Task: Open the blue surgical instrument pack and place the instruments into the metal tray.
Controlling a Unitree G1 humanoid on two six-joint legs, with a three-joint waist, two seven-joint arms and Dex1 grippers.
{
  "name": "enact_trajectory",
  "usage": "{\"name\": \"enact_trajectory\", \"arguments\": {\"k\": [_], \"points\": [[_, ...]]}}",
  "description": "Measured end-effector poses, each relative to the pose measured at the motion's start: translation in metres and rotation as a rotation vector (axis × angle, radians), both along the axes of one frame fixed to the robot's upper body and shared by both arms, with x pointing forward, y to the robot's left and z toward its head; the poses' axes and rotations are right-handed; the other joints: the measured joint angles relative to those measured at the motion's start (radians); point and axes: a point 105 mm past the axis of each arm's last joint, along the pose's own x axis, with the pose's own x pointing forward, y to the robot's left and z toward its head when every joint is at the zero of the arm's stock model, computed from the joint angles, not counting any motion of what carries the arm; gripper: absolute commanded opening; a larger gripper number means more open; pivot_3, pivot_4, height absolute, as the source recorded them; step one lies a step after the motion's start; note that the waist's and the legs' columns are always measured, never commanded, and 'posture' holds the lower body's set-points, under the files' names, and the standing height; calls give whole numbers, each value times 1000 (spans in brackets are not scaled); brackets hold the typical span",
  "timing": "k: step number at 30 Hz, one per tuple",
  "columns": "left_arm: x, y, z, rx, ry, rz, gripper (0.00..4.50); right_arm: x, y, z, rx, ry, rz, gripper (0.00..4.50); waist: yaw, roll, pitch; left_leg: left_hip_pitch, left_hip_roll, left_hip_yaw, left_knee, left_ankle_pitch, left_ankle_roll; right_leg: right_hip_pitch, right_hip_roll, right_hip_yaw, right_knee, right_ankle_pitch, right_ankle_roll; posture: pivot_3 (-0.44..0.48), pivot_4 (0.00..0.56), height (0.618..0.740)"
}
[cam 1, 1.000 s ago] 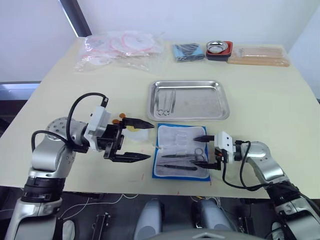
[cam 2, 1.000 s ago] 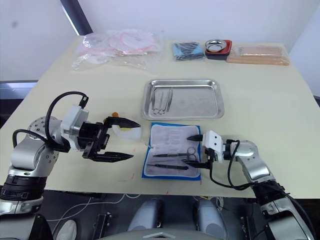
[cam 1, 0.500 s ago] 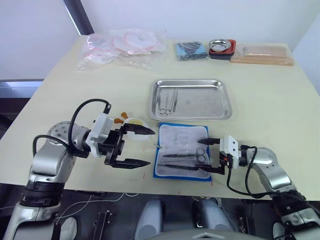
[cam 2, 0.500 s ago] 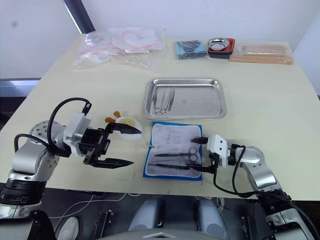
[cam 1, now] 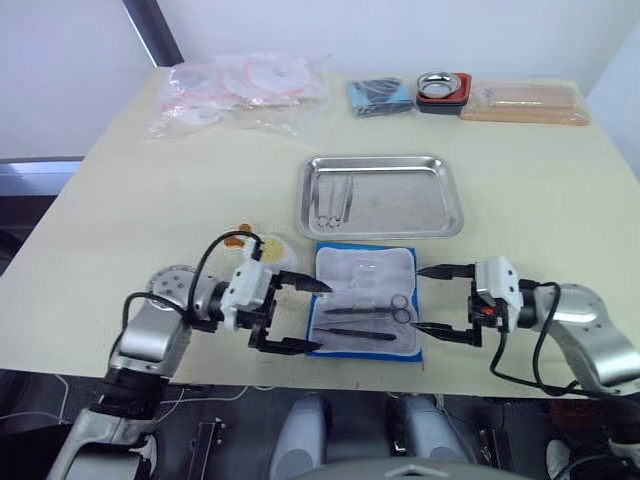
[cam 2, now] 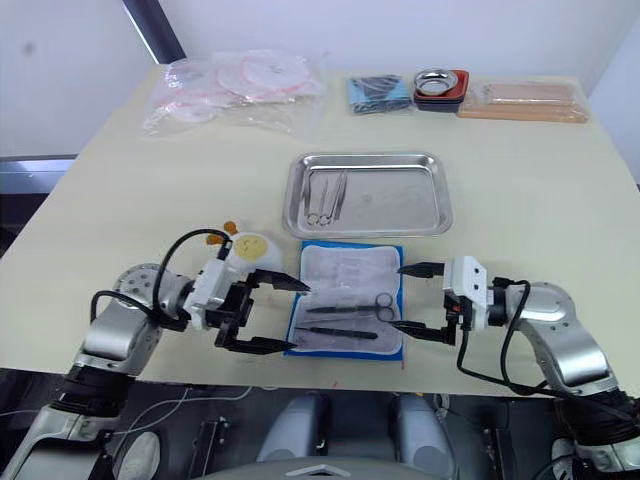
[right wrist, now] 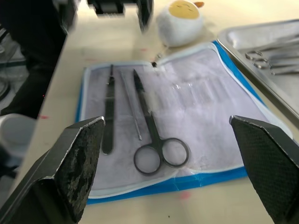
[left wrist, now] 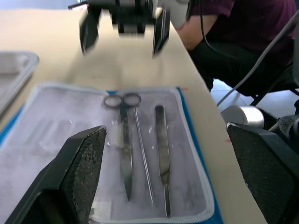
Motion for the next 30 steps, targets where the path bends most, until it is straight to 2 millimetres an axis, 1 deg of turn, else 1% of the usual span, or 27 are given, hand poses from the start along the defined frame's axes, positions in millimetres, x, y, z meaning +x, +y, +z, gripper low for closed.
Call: {"name": "enact_trajectory", "arguments": {"k": [4,10,15,21,27,30], "points": [[7,-2,-9,3,-3,9,4371,-5,0,11,6,6,11,4500,0,0,0,0,0,0,0,0,0,-1,0,0,1,0,0,0,150,740],[13,-1,-29,28,17,15,4371,-11,2,24,20,-1,15,4500,-2,0,0,0,0,0,1,0,0,-1,0,0,3,0,0,0,150,740],[16,1,-33,29,-18,5,4371,-15,4,32,15,-7,23,4500,-1,0,0,1,0,1,2,0,0,-1,0,1,7,0,0,0,150,740],[16,-1,-39,34,-20,-10,4371,-22,2,45,15,-16,46,4500,-2,0,-1,2,0,0,11,0,0,0,0,0,13,0,0,0,150,740],[18,-1,-42,31,-9,-10,4371,-23,1,47,11,-12,59,4500,-2,6,-4,2,-1,0,13,0,0,1,0,1,13,0,0,0,150,740],[18,-2,-42,30,-9,-11,4371,-23,1,48,11,-13,56,4500,-1,6,-4,2,-1,0,13,0,0,1,0,1,13,0,0,0,150,740]]}}
